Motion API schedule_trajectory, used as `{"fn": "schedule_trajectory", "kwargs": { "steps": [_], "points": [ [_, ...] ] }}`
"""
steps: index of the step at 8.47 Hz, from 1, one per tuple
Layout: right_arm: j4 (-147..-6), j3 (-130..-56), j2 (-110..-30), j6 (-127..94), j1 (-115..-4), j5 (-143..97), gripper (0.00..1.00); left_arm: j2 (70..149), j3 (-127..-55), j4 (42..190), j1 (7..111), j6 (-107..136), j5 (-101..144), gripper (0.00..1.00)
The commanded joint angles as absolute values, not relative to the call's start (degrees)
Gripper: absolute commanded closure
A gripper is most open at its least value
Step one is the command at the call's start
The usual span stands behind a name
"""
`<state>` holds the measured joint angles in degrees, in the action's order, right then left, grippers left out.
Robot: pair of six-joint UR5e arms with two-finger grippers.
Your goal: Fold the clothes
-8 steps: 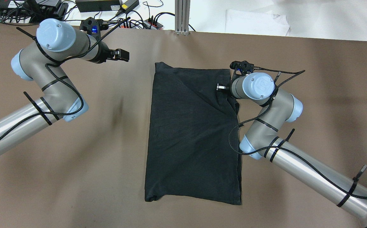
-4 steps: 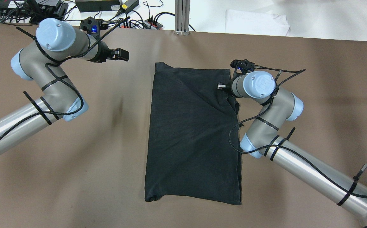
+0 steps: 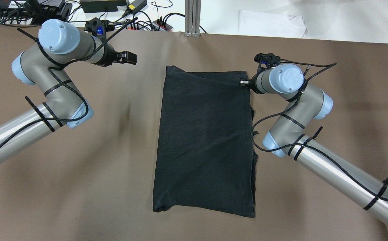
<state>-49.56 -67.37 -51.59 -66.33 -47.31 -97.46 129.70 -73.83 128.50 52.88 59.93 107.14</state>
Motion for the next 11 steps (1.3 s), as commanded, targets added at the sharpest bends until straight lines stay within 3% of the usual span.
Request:
{"fn": "schedule_trajectory", "kwargs": {
  "steps": [1, 2, 3, 4, 6, 9, 11],
  "points": [
    [-49.5, -67.4, -52.5, -66.0, -48.1, -97.6, 0.99, 129.7, -73.8, 128.5, 52.8, 59.9, 107.1, 0.00],
    [-49.5, -67.3, -52.5, -66.0, -48.1, -97.6, 0.94, 129.7, -73.8, 128.5, 52.9, 59.9, 107.1, 0.00],
    [-49.5, -67.3, -52.5, -66.1, -48.2, -97.6, 0.39, 129.7, -73.8, 128.5, 52.9, 59.9, 107.1, 0.00],
    [-49.5, -67.4, -52.6, -66.1, -48.3, -97.7, 0.06, 129.8, -73.9, 128.5, 52.9, 59.9, 107.1, 0.00],
    [-49.3, -69.9, -53.0, -66.6, -49.7, -103.1, 0.05, 130.0, -74.1, 128.6, 52.9, 60.1, 107.2, 0.00],
    [-49.7, -88.9, -62.9, -81.3, -49.4, -111.3, 0.06, 131.3, -74.6, 128.6, 53.0, 61.3, 107.5, 0.00],
    [-49.9, -97.7, -67.0, -94.9, -44.2, -111.2, 0.06, 131.4, -74.7, 128.6, 53.0, 61.3, 107.6, 0.00]
  ]
}}
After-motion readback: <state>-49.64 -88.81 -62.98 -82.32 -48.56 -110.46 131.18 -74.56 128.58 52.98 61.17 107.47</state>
